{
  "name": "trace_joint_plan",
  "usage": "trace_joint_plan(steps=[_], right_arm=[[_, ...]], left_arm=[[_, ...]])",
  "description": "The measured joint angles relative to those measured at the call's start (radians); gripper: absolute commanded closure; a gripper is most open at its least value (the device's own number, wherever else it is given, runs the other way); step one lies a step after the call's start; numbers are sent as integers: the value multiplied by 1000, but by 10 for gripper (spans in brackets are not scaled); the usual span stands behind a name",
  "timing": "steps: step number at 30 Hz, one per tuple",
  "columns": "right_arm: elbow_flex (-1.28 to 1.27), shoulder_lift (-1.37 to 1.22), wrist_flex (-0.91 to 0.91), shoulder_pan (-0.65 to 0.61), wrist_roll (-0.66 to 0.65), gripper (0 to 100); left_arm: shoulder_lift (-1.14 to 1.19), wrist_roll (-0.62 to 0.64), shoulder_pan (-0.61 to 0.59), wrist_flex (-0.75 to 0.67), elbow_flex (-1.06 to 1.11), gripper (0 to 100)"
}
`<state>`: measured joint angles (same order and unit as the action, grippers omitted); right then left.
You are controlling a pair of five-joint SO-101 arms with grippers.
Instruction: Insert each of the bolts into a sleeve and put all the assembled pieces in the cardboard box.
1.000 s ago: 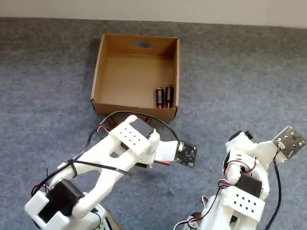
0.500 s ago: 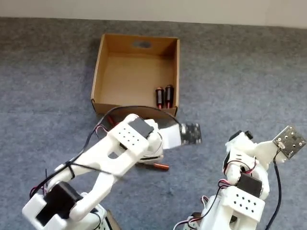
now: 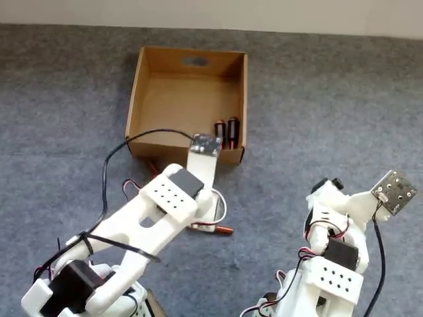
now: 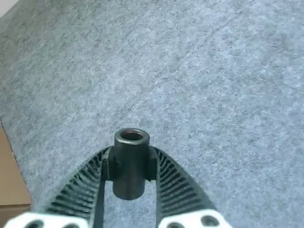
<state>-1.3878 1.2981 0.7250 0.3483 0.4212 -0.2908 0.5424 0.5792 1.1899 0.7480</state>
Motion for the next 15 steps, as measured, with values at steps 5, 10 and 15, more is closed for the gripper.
trace_joint_plan(steps=[5, 10, 15], right_arm=[[0, 0, 0, 0, 0, 990], [0, 0, 0, 0, 0, 990], [0, 0, 0, 0, 0, 990]], left_arm=[[0, 101, 2, 0, 54, 846], [-2, 198, 2, -9, 63, 845], [-2, 229, 2, -180, 172, 845]])
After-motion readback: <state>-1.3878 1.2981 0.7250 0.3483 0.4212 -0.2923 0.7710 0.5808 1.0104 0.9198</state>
